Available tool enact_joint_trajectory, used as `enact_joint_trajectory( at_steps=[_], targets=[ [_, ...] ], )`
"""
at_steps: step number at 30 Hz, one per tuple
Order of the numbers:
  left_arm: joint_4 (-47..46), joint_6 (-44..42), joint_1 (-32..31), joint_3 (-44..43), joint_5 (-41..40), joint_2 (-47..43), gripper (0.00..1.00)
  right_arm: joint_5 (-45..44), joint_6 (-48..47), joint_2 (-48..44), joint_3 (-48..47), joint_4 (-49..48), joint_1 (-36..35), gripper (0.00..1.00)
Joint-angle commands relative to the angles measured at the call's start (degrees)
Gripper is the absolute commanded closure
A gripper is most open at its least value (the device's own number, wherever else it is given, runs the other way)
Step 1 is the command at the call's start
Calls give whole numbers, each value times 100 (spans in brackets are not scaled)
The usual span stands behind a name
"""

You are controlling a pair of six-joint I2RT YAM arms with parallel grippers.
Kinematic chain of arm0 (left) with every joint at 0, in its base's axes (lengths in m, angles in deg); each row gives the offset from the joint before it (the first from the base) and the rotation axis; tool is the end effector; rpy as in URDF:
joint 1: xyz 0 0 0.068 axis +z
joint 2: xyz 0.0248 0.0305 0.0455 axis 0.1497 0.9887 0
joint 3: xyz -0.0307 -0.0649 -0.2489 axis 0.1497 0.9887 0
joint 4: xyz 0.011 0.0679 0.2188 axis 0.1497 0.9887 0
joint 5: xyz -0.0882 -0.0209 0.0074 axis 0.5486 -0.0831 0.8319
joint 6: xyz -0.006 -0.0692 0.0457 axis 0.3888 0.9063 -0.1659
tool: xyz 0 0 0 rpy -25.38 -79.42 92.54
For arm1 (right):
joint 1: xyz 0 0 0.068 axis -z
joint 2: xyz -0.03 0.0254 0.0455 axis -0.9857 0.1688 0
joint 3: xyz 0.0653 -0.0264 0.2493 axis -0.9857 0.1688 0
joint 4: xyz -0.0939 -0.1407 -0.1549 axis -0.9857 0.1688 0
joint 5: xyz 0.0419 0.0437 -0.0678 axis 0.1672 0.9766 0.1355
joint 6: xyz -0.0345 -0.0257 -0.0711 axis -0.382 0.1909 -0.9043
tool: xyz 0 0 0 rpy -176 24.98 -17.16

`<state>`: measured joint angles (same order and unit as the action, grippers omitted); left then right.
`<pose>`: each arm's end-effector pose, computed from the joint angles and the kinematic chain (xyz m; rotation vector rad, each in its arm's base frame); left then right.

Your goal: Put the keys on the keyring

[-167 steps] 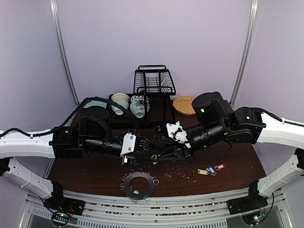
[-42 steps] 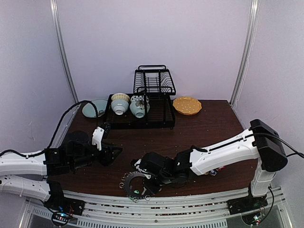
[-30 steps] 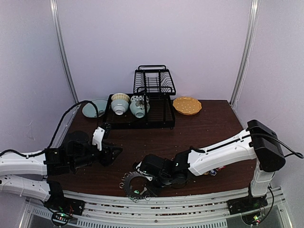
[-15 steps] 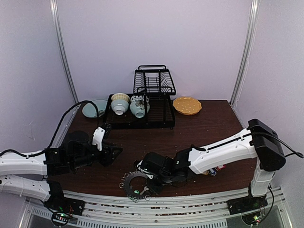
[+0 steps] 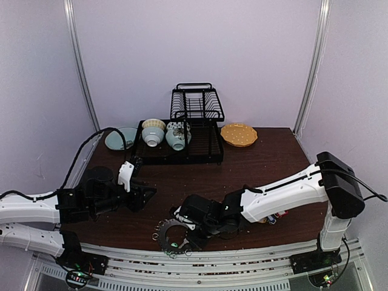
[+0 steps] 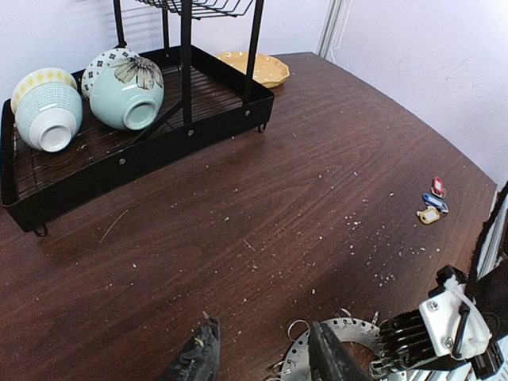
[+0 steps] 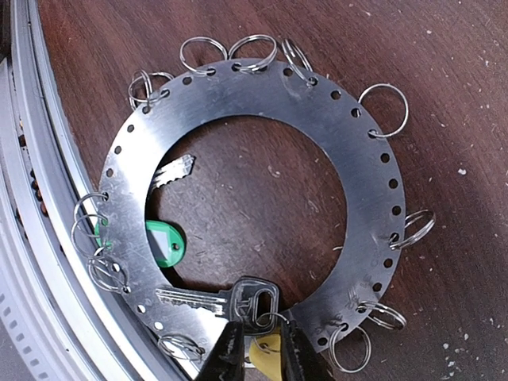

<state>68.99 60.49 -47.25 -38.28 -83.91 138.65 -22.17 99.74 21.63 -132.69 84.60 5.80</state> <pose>0.1351 -0.1739 0.2170 0.4391 1.9862 -0.7015 0.0995 0.3672 0.1411 -1.2484 2.3803 0.6378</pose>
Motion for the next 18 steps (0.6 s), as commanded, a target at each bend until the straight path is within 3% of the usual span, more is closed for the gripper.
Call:
enact_joint_trajectory(
  at_steps=[1, 8, 14, 18],
  targets=[
    [-228, -95, 13, -187, 47, -31, 59, 34, -54, 87, 60, 82, 29, 81],
    [-231, -95, 14, -186, 81, -28, 59, -38, -100, 133, 41, 95, 75, 76],
    [-249, -94, 13, -172, 83, -26, 59, 154, -102, 140, 81, 33, 91, 81],
    [-258, -101, 13, -169, 90, -28, 59, 251, -100, 55, 41, -33, 135, 79]
  ],
)
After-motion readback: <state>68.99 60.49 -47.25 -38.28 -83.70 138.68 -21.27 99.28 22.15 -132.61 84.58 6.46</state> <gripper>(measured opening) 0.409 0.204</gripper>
